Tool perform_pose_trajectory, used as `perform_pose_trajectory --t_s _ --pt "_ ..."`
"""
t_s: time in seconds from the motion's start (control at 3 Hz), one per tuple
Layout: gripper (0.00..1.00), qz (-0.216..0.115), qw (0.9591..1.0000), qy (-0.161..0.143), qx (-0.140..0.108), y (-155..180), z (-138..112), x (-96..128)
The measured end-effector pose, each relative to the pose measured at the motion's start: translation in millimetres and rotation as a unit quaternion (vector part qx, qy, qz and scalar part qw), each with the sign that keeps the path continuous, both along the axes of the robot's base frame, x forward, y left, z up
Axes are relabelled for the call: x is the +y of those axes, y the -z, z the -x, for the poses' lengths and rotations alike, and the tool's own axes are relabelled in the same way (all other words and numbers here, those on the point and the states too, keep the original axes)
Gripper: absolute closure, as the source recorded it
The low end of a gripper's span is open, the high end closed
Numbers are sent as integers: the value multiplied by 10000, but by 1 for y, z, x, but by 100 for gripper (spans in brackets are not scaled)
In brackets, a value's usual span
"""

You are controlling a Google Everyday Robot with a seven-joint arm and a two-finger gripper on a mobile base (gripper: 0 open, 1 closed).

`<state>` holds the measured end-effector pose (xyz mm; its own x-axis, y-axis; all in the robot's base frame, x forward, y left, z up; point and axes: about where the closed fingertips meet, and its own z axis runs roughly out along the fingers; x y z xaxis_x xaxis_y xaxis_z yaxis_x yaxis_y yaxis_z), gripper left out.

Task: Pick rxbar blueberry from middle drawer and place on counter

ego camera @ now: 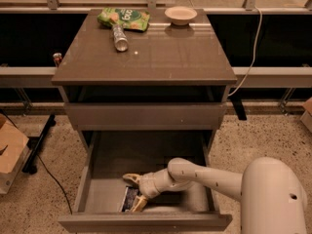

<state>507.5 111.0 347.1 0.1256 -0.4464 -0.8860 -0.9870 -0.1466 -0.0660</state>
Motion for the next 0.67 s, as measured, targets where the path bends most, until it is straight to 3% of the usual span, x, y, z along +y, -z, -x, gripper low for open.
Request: perform_pose_trajectory --t_s 0.67 --pt "66 -279 9993 233 113 -7 -3 -2"
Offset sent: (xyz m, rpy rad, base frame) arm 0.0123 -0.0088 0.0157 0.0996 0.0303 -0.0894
